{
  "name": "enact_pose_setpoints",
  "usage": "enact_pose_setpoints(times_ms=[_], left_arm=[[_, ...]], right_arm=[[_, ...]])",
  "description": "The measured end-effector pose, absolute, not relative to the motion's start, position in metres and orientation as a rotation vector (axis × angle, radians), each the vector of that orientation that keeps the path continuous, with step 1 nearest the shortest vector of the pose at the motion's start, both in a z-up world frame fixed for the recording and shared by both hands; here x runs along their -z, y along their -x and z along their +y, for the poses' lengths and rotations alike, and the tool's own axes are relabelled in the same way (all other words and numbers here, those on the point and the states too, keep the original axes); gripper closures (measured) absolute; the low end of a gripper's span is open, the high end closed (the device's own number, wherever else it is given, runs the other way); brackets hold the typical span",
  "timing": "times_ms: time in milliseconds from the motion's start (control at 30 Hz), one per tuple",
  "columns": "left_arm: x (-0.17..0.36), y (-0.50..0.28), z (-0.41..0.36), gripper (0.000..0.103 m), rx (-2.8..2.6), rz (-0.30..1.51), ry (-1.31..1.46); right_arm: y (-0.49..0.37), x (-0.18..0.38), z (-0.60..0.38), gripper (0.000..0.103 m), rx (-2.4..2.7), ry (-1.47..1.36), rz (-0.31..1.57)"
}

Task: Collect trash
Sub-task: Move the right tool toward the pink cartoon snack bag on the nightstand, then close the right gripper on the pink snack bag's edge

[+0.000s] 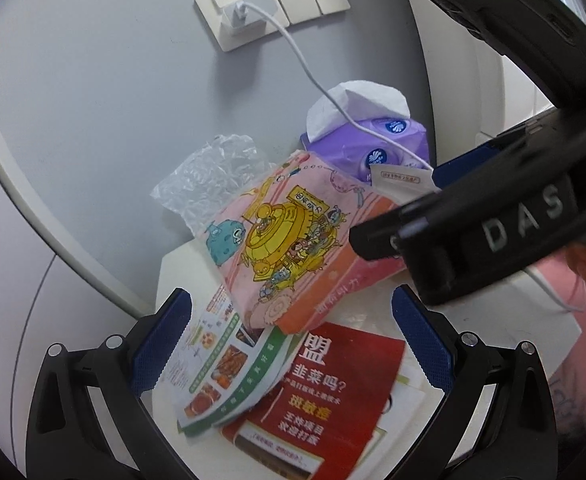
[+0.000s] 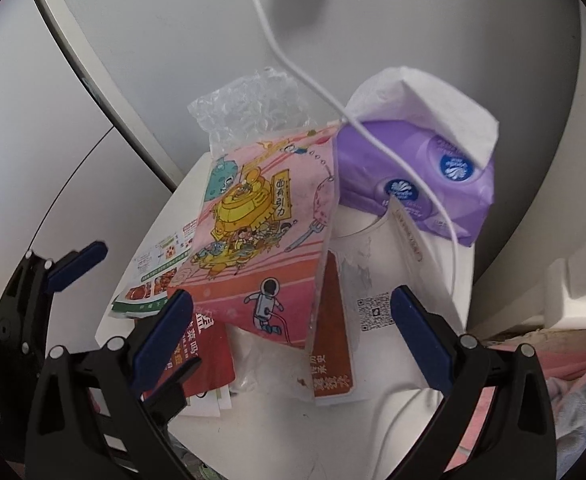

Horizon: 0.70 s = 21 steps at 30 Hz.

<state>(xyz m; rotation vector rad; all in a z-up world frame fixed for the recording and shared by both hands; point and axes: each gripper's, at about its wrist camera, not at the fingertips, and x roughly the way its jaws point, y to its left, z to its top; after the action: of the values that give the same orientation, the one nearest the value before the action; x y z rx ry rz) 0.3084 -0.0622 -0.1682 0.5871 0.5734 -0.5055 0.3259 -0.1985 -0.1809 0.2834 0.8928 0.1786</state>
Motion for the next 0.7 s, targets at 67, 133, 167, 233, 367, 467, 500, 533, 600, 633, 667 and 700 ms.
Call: enact_pose_setpoints(times_ms=[67,133,167,233,367,467,500,533,600,633,667,700], left_arm=[[0.172,-0.314,-0.061,0.006,0.519,0.577,-0.591],[0.176,-0.317,-0.062,0.006,0.529,0.578,-0.602],[0.179,-0.319,-0.062,0.006,0.534,0.576,-0.615],[0.183,-0.318,-0.066,0.006,0.537,0.569,-0.633],[0.19,-0.321,-0.067,0.01,0.54,0.553,-0.658],[0.194,-0.328,-0.066,0.019,0.537,0.559,-0.66],[0.194,-0.329,-0.066,0.02,0.535,0.558,-0.665],[0.196,-0.33,-0.067,0.021,0.534,0.557,-0.673],[0.198,-0.332,-0.068,0.025,0.534,0.55,-0.692],[0.199,-0.331,-0.068,0.028,0.535,0.55,-0.695],[0.2,-0.33,-0.068,0.031,0.535,0.55,-0.696],[0.2,-0.33,-0.069,0.037,0.537,0.551,-0.695]], right_arm=[[-0.328,0.183,-0.196,0.007,-0.185,-0.289,0.895],[-0.331,0.186,-0.195,0.007,-0.188,-0.309,0.902],[-0.334,0.188,-0.194,0.007,-0.19,-0.315,0.906],[-0.336,0.191,-0.193,0.007,-0.189,-0.329,0.913],[-0.341,0.196,-0.193,0.026,-0.188,-0.352,0.928],[-0.345,0.199,-0.193,0.029,-0.189,-0.37,0.936],[-0.346,0.199,-0.193,0.03,-0.189,-0.37,0.935],[-0.346,0.199,-0.192,0.033,-0.192,-0.371,0.934],[-0.344,0.199,-0.193,0.039,-0.195,-0.375,0.931],[-0.342,0.199,-0.193,0.043,-0.194,-0.375,0.929],[-0.342,0.199,-0.194,0.045,-0.195,-0.378,0.928],[-0.341,0.199,-0.193,0.05,-0.2,-0.384,0.927]])
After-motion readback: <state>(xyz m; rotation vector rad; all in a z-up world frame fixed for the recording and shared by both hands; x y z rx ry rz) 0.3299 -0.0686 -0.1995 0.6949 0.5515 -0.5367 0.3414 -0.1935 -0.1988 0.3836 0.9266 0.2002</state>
